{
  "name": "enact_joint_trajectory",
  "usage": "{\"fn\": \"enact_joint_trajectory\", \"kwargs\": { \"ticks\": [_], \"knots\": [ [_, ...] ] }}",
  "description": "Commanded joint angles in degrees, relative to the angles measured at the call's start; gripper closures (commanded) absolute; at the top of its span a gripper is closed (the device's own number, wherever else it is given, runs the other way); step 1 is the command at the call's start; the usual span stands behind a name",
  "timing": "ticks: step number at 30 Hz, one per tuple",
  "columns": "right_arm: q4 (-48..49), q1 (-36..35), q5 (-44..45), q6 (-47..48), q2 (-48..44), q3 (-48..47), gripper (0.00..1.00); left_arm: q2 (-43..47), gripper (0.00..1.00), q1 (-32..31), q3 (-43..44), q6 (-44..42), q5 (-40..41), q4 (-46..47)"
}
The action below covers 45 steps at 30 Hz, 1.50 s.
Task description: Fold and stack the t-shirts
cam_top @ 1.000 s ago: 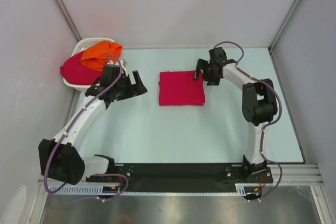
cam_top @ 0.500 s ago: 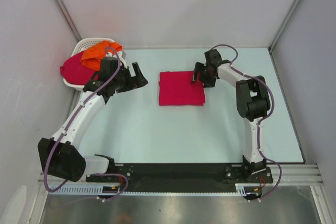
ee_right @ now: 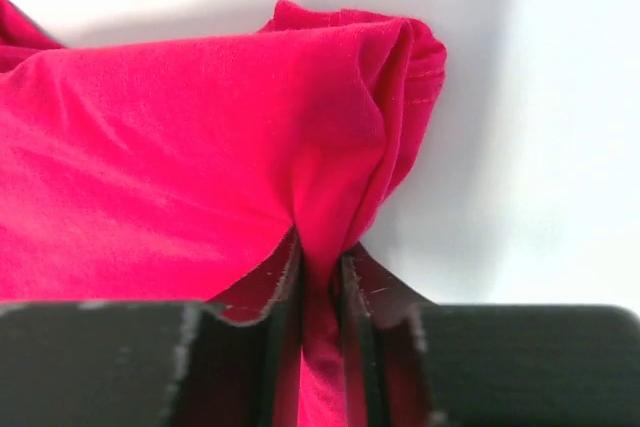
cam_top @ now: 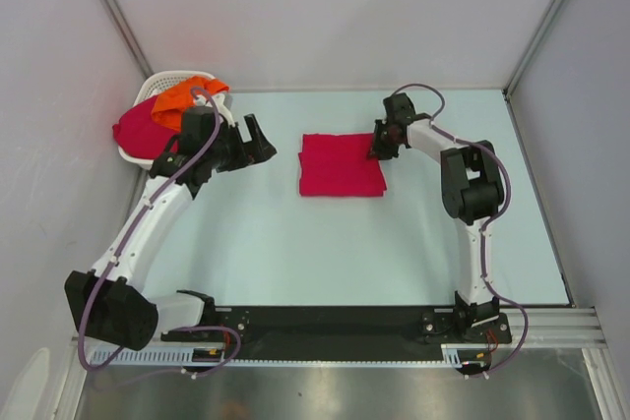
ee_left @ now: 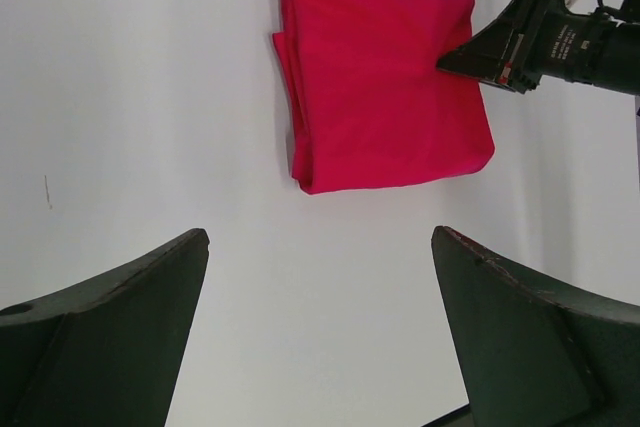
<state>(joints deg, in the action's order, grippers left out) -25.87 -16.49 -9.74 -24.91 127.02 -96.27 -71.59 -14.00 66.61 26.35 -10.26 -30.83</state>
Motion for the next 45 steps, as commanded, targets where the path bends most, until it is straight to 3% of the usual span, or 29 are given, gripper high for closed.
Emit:
{"fn": "enact_joint_trajectory", "kwargs": {
  "ticks": [1,9,15,20,30,40,42,43,44,45],
  "knots": [
    [0.20,3.74,2.09,2.93,1.47,-2.78,0.84,2.95,0.00,0.20,0.45,-2.18,1.03,1.21],
    [0.56,10.60,-3.44,5.13,3.14,-7.79,0.91,3.48,0.00,1.34,1.33,-3.15,1.12,4.72],
    [0.73,15.69,-2.57,8.11,5.42,-10.77,0.92,1.28,0.00,2.40,5.01,-3.23,1.03,4.81],
    [-5.49,19.82,-3.36,13.30,10.34,-22.18,0.93,-1.09,0.00,2.75,9.06,-4.64,2.52,4.81],
    [-8.58,27.38,-2.39,18.13,18.43,-37.92,0.89,-6.97,0.00,3.19,14.33,-7.19,6.48,5.87],
    [-5.77,31.69,1.65,26.75,20.72,-43.02,0.80,-15.68,0.00,3.28,22.85,-6.23,5.87,5.69],
    [-6.21,32.05,2.88,26.84,21.60,-44.70,0.70,-17.35,0.00,3.36,24.00,-6.05,4.82,5.69],
    [-6.56,32.13,2.97,26.75,21.60,-45.58,0.38,-17.79,0.00,3.28,25.14,-6.31,4.29,5.78],
    [-7.78,32.05,4.27,26.14,21.51,-47.41,0.14,-18.58,0.00,3.36,25.67,-6.48,4.11,5.61],
    [-8.49,32.05,4.81,25.61,20.30,-48.22,0.01,-18.84,0.00,3.28,26.11,-6.66,4.02,5.52]
  ]
}}
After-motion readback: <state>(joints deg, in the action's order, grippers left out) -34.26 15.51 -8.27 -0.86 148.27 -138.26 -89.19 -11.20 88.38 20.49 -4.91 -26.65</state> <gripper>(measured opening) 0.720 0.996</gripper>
